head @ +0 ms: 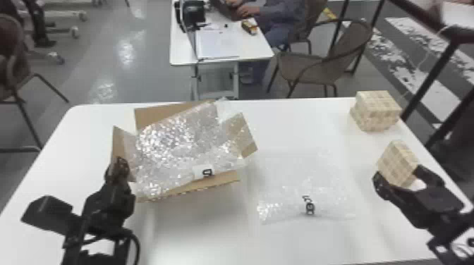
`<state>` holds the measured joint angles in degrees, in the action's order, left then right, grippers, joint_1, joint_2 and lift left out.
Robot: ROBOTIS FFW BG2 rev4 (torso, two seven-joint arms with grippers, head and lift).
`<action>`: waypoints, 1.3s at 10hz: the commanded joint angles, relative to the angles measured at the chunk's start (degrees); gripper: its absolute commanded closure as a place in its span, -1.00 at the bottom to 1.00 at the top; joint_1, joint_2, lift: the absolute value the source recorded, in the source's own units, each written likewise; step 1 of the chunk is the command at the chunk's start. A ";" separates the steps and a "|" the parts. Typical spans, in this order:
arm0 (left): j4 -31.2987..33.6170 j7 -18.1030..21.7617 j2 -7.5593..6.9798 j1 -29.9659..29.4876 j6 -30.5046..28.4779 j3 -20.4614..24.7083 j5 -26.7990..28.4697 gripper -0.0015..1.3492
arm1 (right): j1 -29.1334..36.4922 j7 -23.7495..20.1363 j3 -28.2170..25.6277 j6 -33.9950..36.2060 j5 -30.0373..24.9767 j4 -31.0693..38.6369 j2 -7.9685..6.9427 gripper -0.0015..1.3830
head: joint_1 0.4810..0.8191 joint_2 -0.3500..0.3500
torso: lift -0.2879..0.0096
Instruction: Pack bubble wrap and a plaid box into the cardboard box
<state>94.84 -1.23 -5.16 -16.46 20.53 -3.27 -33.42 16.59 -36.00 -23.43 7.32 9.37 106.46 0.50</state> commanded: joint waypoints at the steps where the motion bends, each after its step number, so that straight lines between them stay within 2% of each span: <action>1: 0.00 0.00 0.06 -0.24 -0.14 0.10 -0.15 0.79 | 2.13 -0.04 -3.99 -2.67 0.30 -1.26 -0.55 -0.81 | 0.27 -0.15 | 0.19; 5: 0.00 0.44 0.06 -0.15 -0.40 0.45 -0.24 0.79 | 0.72 -0.56 -11.29 -3.37 1.62 -5.39 -0.55 -0.81 | 0.27 -0.45 | 0.19; 7: 0.00 0.61 0.06 -0.24 -0.49 0.45 -0.33 0.79 | -1.56 -1.79 -13.40 -2.31 0.83 -8.90 -0.15 -0.81 | 0.27 -0.53 | 0.19; 9: 0.00 0.70 0.06 -0.15 -0.49 0.45 -0.42 0.79 | -4.73 -1.88 -13.49 -2.31 -0.05 -13.74 2.23 -0.81 | 0.27 -0.60 | 0.19; 10: 0.00 0.88 0.06 -0.15 -0.49 0.54 -0.42 0.79 | -6.83 -2.06 -13.49 -2.31 -0.93 -16.11 2.75 -0.81 | 0.27 -0.62 | 0.19; 13: -0.09 1.05 0.06 -0.07 -0.67 0.63 -0.50 0.79 | -13.51 -4.17 -13.40 -0.64 -4.71 -23.41 6.01 -0.81 | 0.27 -0.64 | 0.19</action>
<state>94.75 -0.19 -5.08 -16.57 19.88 -2.64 -33.92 4.26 -40.18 -36.86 6.15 5.50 84.15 5.95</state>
